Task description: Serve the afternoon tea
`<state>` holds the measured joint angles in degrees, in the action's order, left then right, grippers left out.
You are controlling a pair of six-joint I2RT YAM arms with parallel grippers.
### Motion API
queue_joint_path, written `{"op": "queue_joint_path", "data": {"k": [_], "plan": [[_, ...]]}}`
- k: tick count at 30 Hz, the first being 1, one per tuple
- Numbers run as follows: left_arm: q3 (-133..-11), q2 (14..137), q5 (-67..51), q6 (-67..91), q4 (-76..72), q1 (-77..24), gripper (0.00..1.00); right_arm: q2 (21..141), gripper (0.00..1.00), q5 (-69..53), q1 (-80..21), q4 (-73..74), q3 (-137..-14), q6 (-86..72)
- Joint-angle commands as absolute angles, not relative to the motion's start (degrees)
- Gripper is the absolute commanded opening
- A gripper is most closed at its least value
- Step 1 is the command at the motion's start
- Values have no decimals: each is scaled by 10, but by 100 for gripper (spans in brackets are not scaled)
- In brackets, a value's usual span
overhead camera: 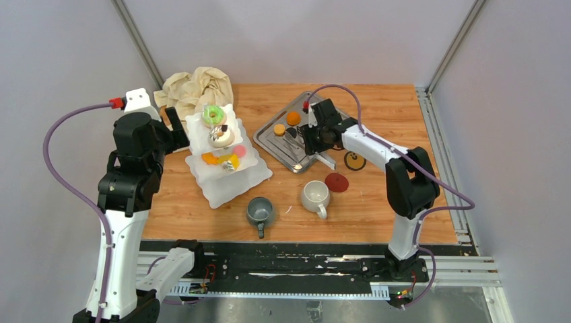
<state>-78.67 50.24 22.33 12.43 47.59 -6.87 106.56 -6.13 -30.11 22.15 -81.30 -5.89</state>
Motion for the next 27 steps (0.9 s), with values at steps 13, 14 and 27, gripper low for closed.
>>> {"op": "queue_joint_path", "data": {"k": [13,14,27], "plan": [[-781,502,225,122,456,-73,87,1075,35,-65,-300,209,-840,-58],[-780,501,223,122,455,-73,87,1070,32,-65,-300,209,-837,-58],[-781,498,204,134,457,-73,87,979,22,-81,-300,213,-771,-72]]}}
